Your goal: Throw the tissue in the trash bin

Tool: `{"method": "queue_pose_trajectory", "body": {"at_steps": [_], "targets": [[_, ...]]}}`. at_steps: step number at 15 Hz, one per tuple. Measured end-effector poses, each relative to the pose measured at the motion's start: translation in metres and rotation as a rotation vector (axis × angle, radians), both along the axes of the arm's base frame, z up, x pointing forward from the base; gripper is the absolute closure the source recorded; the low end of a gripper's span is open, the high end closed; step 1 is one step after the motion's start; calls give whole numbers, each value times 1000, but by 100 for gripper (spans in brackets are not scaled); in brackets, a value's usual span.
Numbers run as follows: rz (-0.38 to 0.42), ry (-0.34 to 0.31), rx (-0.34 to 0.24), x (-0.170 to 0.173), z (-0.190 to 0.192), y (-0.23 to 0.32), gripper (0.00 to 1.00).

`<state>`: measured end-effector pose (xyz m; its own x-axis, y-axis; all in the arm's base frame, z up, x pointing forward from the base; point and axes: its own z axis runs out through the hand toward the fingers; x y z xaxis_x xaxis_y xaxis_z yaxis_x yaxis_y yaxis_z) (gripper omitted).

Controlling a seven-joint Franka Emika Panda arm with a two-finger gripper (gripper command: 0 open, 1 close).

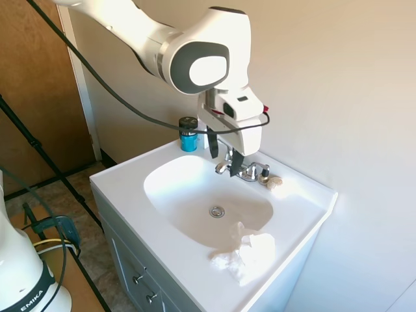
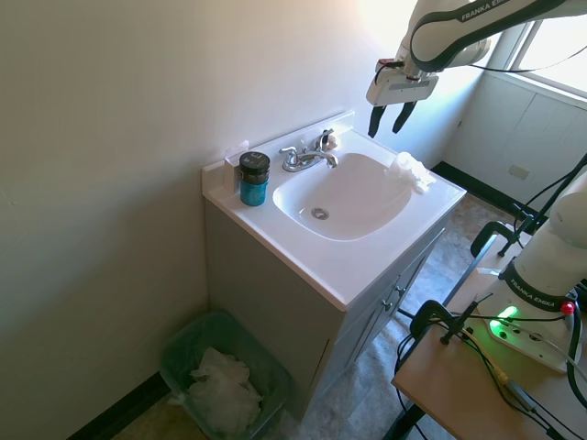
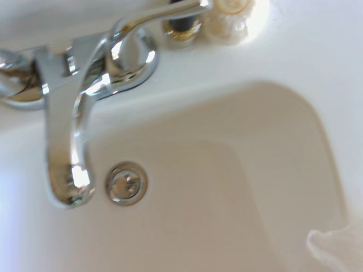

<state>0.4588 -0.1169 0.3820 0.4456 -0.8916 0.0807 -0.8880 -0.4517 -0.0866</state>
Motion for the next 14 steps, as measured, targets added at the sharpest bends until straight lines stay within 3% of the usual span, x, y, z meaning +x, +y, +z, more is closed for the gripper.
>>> {"method": "queue_pose_trajectory", "body": {"at_steps": [7, 14], "targets": [[-139, 31, 28, 3, -50, -71, 0], [-208, 48, 47, -17, -98, -126, 0]]}}
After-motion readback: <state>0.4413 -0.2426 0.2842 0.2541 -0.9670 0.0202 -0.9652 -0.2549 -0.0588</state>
